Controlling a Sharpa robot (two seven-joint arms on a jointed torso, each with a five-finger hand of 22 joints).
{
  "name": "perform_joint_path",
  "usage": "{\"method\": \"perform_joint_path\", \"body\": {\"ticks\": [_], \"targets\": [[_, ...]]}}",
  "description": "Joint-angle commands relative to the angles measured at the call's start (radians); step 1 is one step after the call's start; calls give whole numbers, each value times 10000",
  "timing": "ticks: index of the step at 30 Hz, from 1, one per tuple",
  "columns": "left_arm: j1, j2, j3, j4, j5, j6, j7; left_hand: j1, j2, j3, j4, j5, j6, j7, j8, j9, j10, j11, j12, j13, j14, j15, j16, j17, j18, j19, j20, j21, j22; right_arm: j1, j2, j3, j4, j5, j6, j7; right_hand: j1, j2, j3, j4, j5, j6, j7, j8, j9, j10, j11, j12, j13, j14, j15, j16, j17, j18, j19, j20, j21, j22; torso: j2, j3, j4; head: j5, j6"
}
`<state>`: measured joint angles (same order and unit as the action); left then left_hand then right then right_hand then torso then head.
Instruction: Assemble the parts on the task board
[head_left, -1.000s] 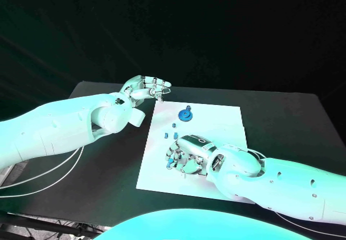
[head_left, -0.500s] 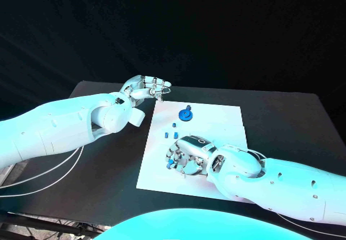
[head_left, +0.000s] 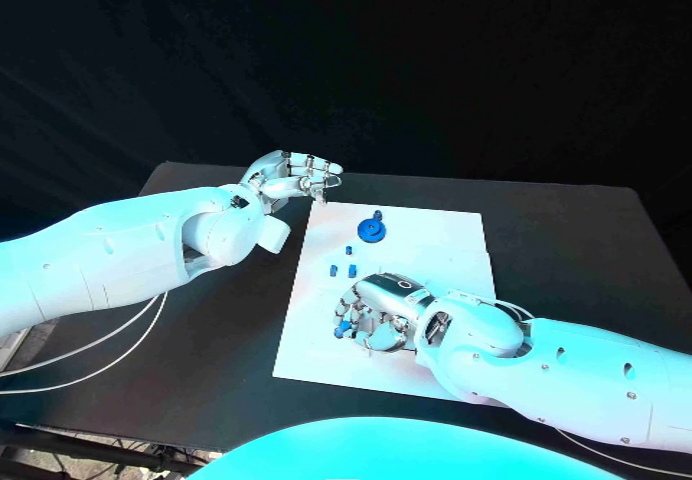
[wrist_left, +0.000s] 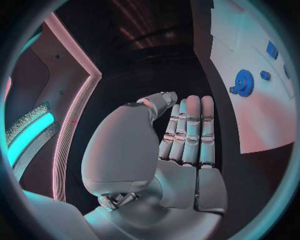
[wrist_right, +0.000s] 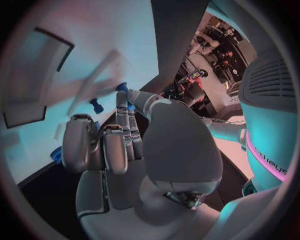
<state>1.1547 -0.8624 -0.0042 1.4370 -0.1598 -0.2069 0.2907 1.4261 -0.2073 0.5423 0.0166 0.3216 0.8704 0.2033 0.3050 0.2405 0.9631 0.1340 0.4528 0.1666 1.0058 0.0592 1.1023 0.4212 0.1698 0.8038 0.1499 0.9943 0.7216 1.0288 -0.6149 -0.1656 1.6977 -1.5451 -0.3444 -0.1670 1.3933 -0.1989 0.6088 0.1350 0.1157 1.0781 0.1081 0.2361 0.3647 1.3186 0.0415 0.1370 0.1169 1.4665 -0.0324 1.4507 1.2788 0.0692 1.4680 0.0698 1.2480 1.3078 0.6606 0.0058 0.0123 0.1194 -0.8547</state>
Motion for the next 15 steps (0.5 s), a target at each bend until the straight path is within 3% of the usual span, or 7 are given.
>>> {"method": "perform_joint_path", "body": {"ticks": [1, 8, 10, 13, 15], "targets": [[11, 7, 6, 28, -17, 166, 40, 11, 51, 3, -63, 24, -53, 16, -13, -17, -42, 3, 33, 7, -65, -4, -68, -8, 136, -53, 51, 47, 9, -20, -2, -14, -14, -168, 252, -86, 19, 96, 3, -51, 38, 61, 13, 122, 700, 23, -18, -42, 7, 488, -33, 9, -3, -135, 365, -61, 2, 1818, -2, -4, 0, -2, 2], [11, 7, 6, 30, -19, 166, 40, 11, 51, 3, -63, 24, -53, 16, -13, -17, -42, 3, 33, 7, -65, -4, -68, -8, 136, -53, 51, 47, 9, -19, 84, -18, -52, -317, 507, -312, -153, 4, 18, -162, 11, -59, 66, 78, 726, -53, 19, -126, 38, 484, -4, 2, -19, -129, 352, -44, -52, 1814, -5, -5, -1, 0, 0], [11, 7, 6, 32, -19, 167, 39, 11, 51, 3, -63, 24, -53, 16, -13, -17, -42, 3, 33, 7, -65, -4, -68, -8, 136, -53, 51, 47, 9, -19, 120, -28, -79, -339, 580, -373, -523, -317, -128, -137, 195, -524, 229, -217, 618, -169, 117, -205, 72, 485, 89, 7, -15, -130, 345, 8, -86, 1814, -9, -8, 3, -1, -1], [11, 5, 6, 33, -19, 164, 36, 11, 51, 3, -63, 24, -53, 16, -13, -17, -42, 3, 33, 7, -65, -4, -68, -8, 136, -53, 51, 47, 9, -19, 151, -41, -107, -363, 584, -440, -788, -603, -319, -108, 342, -942, 231, -495, 510, -232, 154, -229, 121, 482, 115, 12, -14, -122, 336, 50, -135, 1807, -4, -5, 6, -11, 1], [11, 2, 6, 34, -19, 162, 36, 11, 51, 3, -63, 24, -53, 16, -13, -17, -42, 3, 33, 7, -65, -4, -68, -8, 136, -53, 51, 47, 9, -19, 163, -47, -120, -375, 545, -474, -848, -669, -381, -107, 364, -1097, 211, -594, 473, -250, 142, -234, 146, 479, 106, 8, -25, -117, 336, 55, -145, 1807, -2, -6, 2, -17, 0]]}}
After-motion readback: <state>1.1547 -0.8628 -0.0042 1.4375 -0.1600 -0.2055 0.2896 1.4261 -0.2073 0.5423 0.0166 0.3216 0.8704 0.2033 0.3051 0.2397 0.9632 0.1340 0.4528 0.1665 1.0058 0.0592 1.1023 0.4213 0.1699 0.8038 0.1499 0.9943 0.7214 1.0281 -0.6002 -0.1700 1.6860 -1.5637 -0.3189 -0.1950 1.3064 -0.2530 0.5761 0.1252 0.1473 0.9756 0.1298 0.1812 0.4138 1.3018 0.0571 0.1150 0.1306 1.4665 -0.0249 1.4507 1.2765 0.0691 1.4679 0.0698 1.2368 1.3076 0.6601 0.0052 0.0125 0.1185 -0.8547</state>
